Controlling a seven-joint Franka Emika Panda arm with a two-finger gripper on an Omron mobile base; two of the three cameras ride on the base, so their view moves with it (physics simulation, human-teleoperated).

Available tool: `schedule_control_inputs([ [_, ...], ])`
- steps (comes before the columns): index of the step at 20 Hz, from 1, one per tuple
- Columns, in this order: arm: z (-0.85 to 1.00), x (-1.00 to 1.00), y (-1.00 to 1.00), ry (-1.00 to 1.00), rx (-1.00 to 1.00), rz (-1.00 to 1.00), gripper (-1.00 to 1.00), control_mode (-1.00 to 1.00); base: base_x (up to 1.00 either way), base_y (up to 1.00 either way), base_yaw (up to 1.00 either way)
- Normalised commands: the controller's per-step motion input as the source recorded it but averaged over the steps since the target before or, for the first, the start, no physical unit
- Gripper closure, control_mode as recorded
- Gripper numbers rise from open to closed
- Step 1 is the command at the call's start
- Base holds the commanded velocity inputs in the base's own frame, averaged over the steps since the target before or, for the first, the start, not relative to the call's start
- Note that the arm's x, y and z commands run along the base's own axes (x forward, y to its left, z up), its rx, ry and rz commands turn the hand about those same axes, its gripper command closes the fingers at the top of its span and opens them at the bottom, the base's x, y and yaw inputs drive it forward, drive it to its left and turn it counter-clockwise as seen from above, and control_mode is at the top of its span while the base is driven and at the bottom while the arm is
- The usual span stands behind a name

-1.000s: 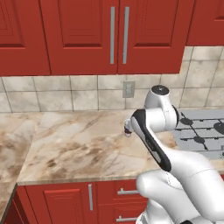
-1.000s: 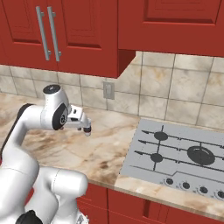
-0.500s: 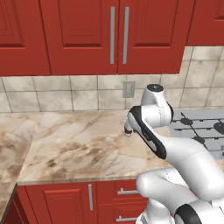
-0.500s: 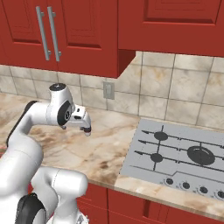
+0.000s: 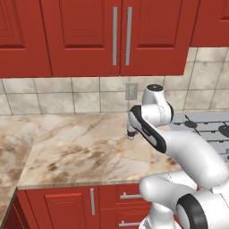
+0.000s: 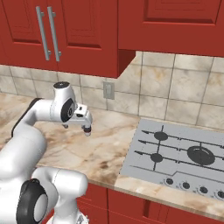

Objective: Move the drinks to the dining counter.

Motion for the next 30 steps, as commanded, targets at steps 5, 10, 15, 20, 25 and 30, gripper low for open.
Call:
schedule_control_inputs([
  [5, -0.08, 0.14, 0.0, 0.0, 0.0, 0.0, -1.0, -1.0, 0.0, 0.0, 0.0],
  [10, -0.09, 0.14, 0.0, 0.0, 0.0, 0.0, -1.0, -1.0, 0.0, 0.0, 0.0],
  [15, -0.08, 0.14, 0.0, 0.0, 0.0, 0.0, -1.0, -1.0, 0.0, 0.0, 0.0],
  [20, -0.06, 0.16, 0.0, 0.0, 0.0, 0.0, -1.0, -1.0, 0.0, 0.0, 0.0],
  [25, -0.03, 0.16, 0.0, 0.0, 0.0, 0.0, -1.0, -1.0, 0.0, 0.0, 0.0],
  [30, -0.05, 0.16, 0.0, 0.0, 0.0, 0.0, -1.0, -1.0, 0.0, 0.0, 0.0],
])
